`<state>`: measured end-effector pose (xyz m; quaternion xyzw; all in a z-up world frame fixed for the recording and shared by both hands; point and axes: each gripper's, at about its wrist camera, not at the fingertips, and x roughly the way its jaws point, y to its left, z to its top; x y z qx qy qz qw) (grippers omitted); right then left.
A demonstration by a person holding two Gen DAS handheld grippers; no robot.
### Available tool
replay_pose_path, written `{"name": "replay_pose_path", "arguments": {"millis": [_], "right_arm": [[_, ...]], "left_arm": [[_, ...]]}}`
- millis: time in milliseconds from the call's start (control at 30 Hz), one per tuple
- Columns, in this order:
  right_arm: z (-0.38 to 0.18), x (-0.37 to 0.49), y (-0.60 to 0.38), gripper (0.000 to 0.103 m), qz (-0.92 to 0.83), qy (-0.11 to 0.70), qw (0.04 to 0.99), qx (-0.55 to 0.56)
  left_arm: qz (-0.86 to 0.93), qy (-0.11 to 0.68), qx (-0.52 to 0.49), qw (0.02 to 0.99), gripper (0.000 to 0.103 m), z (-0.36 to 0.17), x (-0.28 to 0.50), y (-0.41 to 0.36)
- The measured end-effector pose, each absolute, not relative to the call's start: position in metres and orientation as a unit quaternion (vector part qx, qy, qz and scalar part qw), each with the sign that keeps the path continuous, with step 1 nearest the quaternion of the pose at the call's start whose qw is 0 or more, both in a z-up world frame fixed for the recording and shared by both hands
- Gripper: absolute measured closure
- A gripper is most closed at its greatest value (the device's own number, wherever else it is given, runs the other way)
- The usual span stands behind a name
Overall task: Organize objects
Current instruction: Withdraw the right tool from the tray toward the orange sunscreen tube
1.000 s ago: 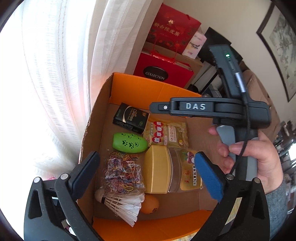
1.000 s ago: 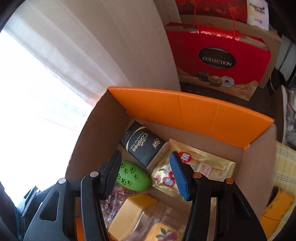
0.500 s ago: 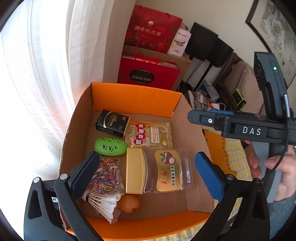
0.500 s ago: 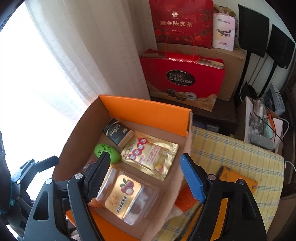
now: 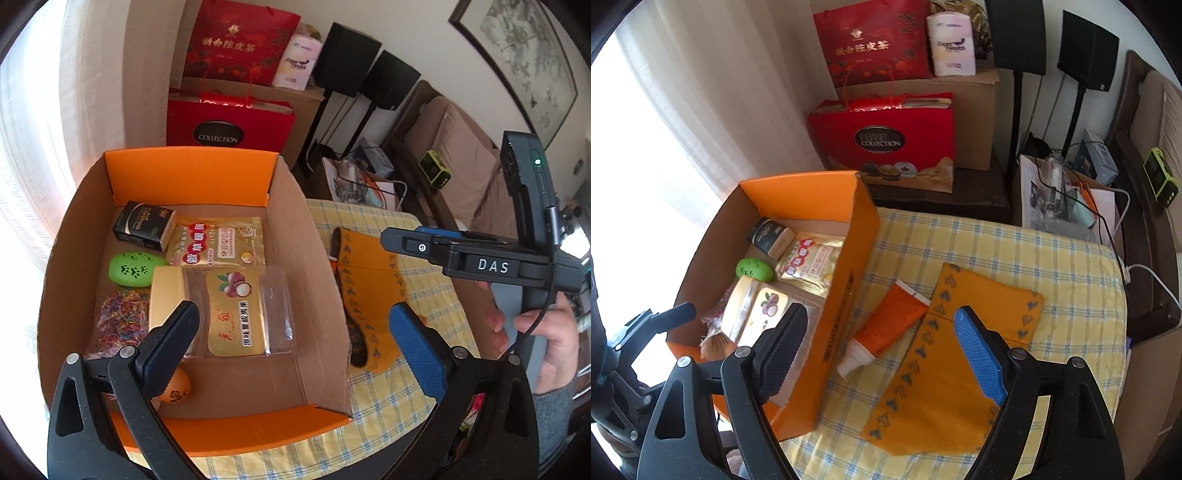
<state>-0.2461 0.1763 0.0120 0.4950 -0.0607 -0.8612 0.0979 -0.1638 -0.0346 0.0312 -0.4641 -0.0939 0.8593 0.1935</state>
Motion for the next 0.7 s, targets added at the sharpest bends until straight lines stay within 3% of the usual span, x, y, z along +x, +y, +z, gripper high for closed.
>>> {"name": "replay_pose_path", "arguments": {"millis": [267,400,700], "right_arm": [[-0.021,-0.239,0.193,0.024,-0.845,-0.083,0.089,0.521],[-0.040,-0.242,0.194,0.040,-0.834,-0.105,0.098,0.532],[-0.079,-0.255,0.195,0.058,-0.802,-0.190,0.123,0.553]], "left_arm": [[0.861,-0.090,-0.459,0.200,0.000,0.024,-0.152,-0.017],[0.864,-0.095,-0.451,0.200,0.000,0.022,-0.147,-0.017],[0.864,-0.114,-0.449,0.198,0.000,0.016,-0.144,-0.026]]}}
